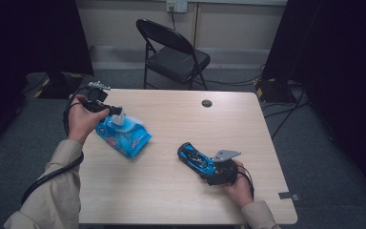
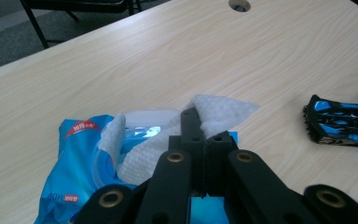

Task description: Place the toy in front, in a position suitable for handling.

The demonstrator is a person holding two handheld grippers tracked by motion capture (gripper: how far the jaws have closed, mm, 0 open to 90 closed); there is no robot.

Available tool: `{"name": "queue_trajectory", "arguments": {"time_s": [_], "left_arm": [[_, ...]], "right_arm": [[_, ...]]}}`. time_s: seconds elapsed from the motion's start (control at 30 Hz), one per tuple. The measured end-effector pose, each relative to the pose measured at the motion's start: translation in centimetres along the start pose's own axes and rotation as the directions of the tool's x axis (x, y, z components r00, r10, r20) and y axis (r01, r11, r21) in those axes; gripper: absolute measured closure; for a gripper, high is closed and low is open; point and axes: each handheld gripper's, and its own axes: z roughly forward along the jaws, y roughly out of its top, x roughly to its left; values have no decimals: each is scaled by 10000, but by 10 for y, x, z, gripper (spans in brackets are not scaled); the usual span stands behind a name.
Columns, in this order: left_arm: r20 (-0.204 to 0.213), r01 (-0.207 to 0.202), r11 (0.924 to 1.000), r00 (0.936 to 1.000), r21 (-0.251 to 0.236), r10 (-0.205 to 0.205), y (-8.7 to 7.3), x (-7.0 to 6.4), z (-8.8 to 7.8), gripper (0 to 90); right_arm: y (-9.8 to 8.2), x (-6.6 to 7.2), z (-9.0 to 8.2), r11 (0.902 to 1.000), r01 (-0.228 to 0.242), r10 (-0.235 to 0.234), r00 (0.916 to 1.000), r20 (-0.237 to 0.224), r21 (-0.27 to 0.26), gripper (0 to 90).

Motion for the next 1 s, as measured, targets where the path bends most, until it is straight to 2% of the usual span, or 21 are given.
{"name": "queue_trajectory", "arguments": {"time_s": [0.17, 0.27, 0.43, 0.6, 0.67, 1.0], "left_arm": [[91, -110, 9999, 9999, -116, 111, 10, -7, -11, 899], [277, 27, 9996, 9996, -273, -19, 14, -7, -17, 899], [203, -59, 9995, 9998, -311, 66, 19, -8, -24, 899], [503, 236, 9971, 9985, -725, -200, 27, -9, -38, 899], [413, 3, 9970, 9991, -769, 28, 32, -11, -46, 899], [692, -159, 9951, 9973, -979, 228, 37, -28, -63, 898]], "right_arm": [[0, 0, 0, 10000, -4, 4, 10000, 0, 1, 251], [0, 0, 0, 10000, -7, 7, 10000, 1, 2, 250], [0, 0, 0, 10000, -5, 5, 10000, 2, 2, 251], [0, 0, 0, 10000, -7, 7, 10000, 1, 2, 250], [0, 0, 0, 10000, -19, 19, 10000, 3, 3, 250], [0, 0, 0, 10000, -21, 21, 10000, 2, 8, 250]]}}
